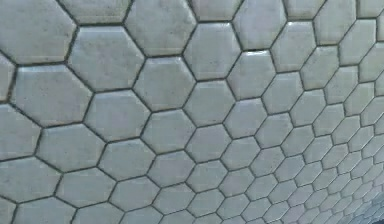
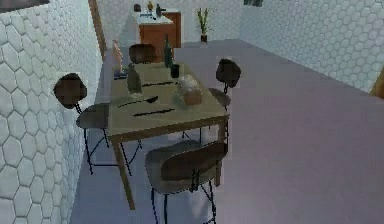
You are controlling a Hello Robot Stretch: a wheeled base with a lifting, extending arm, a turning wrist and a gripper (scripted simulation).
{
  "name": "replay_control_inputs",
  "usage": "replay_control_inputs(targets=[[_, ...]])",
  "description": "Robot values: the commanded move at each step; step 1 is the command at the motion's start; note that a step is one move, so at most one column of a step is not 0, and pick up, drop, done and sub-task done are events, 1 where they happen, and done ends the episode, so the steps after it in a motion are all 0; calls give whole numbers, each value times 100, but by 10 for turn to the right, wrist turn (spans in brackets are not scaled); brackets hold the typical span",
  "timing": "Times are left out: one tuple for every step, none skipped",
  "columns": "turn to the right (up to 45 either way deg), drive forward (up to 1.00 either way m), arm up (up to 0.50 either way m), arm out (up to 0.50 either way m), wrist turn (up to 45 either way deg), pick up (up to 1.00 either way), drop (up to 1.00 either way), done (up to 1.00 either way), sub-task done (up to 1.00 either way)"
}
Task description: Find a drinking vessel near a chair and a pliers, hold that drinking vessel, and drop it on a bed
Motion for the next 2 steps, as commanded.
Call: replay_control_inputs(targets=[[450,0,0,0,0,0,0,0,0],[240,0,0,0,0,0,0,0,0]])
